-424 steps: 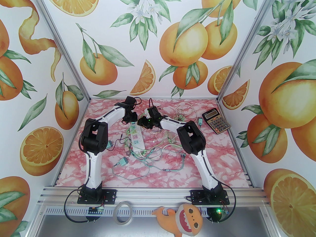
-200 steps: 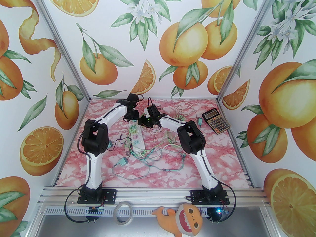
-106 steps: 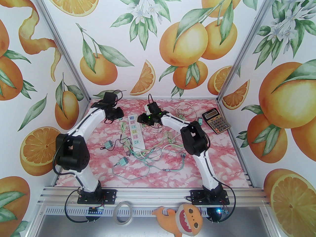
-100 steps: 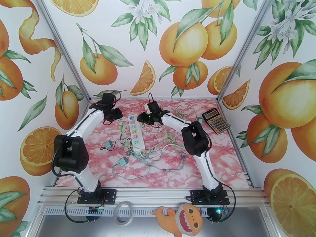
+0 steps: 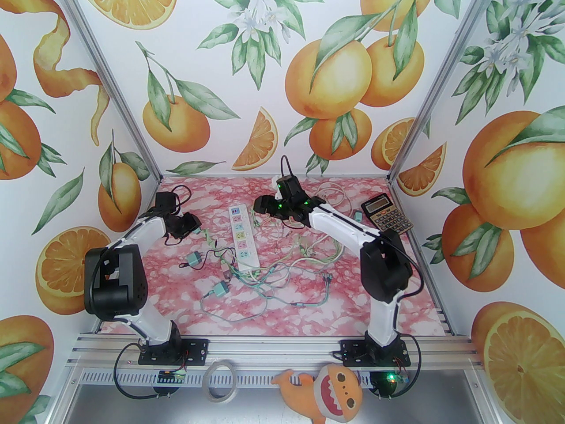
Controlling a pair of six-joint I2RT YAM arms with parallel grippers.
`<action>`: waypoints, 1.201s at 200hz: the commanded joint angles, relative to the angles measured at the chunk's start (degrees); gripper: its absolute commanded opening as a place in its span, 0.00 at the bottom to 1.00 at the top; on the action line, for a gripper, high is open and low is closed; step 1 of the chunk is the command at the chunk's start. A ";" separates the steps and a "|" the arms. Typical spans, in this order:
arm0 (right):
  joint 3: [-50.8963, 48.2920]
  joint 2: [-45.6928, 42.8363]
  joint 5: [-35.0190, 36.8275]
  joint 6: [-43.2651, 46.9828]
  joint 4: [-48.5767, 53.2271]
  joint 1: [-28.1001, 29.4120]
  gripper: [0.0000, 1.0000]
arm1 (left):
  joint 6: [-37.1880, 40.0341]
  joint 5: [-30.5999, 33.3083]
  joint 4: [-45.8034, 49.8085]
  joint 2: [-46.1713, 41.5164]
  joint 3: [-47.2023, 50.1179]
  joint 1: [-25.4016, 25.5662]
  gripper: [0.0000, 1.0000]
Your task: Pull the plug off the socket
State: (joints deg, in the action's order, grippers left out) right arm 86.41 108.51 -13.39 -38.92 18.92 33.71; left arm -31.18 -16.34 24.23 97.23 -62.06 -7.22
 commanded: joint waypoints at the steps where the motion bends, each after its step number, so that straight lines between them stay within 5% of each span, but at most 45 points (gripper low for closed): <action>1: -4.94 -5.76 5.96 1.03 2.17 -0.13 0.73 | -0.46 -4.61 -7.08 2.35 1.32 -0.80 0.28; 63: -16.51 -17.92 15.66 -0.38 7.13 -2.05 0.80 | -0.42 -6.63 -8.01 5.52 2.30 -1.15 0.44; 97: -19.88 -23.15 20.50 -0.45 10.60 -2.69 0.87 | -0.81 -4.29 -4.59 3.87 1.44 -1.15 0.76; 148: -24.16 -29.87 26.59 -0.90 13.67 -3.21 1.00 | 1.35 5.32 2.35 -5.76 -1.26 1.70 1.00; 191: -26.65 -33.23 27.85 0.36 13.91 -6.69 1.00 | 4.01 9.60 7.15 -12.29 -3.88 7.74 0.97; 240: -28.33 -34.96 24.14 1.50 14.34 -14.97 1.00 | 4.46 15.54 6.00 -11.76 -6.93 24.90 0.90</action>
State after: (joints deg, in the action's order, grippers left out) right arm 59.22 75.61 11.75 -38.63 31.64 21.85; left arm -28.03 -5.13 29.45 84.95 -66.22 10.33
